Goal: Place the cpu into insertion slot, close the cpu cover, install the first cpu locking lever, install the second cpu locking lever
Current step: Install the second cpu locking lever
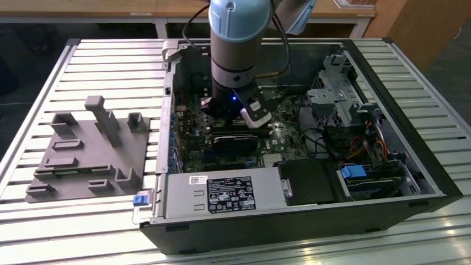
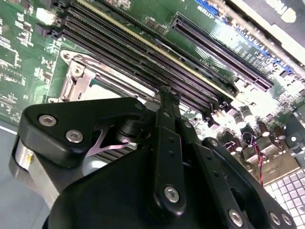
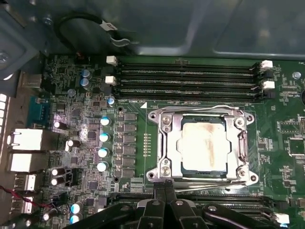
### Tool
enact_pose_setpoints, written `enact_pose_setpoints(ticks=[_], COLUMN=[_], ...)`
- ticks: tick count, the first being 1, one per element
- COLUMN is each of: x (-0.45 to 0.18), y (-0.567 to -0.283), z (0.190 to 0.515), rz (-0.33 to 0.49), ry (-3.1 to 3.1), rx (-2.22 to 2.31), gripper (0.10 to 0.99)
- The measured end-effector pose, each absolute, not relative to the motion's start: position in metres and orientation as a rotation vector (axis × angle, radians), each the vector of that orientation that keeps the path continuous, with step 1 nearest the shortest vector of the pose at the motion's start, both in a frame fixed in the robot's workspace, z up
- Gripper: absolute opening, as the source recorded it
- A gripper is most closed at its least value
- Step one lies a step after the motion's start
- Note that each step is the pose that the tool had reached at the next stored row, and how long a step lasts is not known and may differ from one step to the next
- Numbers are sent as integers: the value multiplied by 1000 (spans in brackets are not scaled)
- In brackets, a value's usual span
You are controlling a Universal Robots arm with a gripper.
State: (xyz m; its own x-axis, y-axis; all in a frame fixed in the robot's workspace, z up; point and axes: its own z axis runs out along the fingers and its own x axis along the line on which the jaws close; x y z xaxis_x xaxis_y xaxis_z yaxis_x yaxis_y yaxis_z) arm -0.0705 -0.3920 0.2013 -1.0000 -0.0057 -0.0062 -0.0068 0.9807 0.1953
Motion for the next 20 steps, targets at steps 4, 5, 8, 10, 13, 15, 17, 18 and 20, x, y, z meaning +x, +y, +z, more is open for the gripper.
enact_pose_setpoints(ticks=[4, 5, 8, 10, 13, 15, 17, 18, 20], x=[-71, -72, -74, -76, -76, -77, -78, -79, -79], y=[-392, -392, -392, -392, -391, -389, -388, -388, -388], z=[199, 198, 197, 196, 194, 193, 192, 192, 191], rz=[323, 329, 339, 346, 357, 364, 371, 373, 375], ry=[3119, 3119, 3117, 3117, 3116, 3115, 3114, 3114, 3113], rx=[-10, -10, -10, -10, -10, -10, -10, -10, -10], gripper=[118, 118, 118, 118, 118, 118, 118, 118, 118])
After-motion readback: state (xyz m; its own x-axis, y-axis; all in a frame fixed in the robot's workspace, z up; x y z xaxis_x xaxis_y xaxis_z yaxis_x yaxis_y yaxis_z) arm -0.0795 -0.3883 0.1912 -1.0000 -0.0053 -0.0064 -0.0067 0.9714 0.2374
